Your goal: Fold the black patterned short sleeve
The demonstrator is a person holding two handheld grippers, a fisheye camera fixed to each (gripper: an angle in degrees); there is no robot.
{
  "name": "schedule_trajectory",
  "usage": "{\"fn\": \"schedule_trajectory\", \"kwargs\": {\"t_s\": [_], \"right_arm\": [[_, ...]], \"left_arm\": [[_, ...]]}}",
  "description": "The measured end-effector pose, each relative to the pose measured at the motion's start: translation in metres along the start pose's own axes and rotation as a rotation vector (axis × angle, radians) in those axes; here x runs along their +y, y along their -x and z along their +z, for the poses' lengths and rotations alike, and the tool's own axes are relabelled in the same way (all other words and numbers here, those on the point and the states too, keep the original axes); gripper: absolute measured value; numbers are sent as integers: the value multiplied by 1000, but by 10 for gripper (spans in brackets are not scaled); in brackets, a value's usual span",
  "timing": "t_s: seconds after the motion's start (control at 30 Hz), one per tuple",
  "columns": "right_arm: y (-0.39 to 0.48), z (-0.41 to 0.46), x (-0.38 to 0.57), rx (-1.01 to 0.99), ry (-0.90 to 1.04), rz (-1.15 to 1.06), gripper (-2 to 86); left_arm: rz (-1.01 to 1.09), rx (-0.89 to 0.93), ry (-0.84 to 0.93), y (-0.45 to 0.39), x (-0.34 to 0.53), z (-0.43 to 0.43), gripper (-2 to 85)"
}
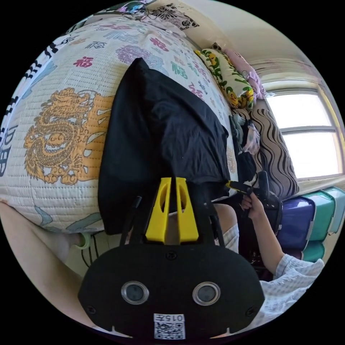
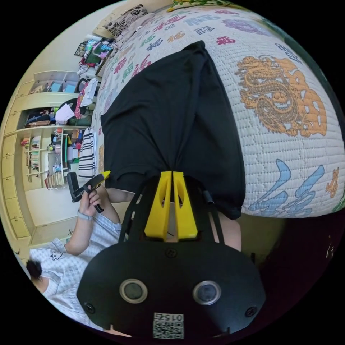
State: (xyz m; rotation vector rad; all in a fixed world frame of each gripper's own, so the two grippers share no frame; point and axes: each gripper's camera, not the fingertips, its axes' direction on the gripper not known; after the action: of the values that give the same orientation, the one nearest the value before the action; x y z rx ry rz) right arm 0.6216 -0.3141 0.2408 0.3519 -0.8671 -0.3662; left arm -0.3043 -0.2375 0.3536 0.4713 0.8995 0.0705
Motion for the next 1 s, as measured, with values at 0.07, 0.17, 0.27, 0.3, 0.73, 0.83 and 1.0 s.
{"fn": "schedule_trajectory", "kwargs": {"t_s": [0.07, 0.17, 0.27, 0.3, 0.73, 0.83, 1.0], "right_arm": [[3, 2, 3, -10, -10, -16, -3], [11, 11, 8, 18, 13, -52, -4], [15, 27, 11, 55, 43, -67, -4], [16, 34, 10, 53, 47, -60, -3], [69, 74, -21, 178, -78, -125, 39], [108, 90, -50, 168, -111, -219, 30], [178, 167, -101, 221, 5, -410, 37]], "left_arm": [[13, 40, -12, 3, 11, -8, 7], [40, 43, -5, 4, 28, -15, 1], [50, 16, 17, 7, 42, -13, 1], [37, 14, 25, 10, 47, -10, 3], [89, -22, -9, 16, 53, -45, 85], [168, -89, -19, 6, 27, -45, 90], [249, -126, 18, -5, 1, -18, 90]]}}
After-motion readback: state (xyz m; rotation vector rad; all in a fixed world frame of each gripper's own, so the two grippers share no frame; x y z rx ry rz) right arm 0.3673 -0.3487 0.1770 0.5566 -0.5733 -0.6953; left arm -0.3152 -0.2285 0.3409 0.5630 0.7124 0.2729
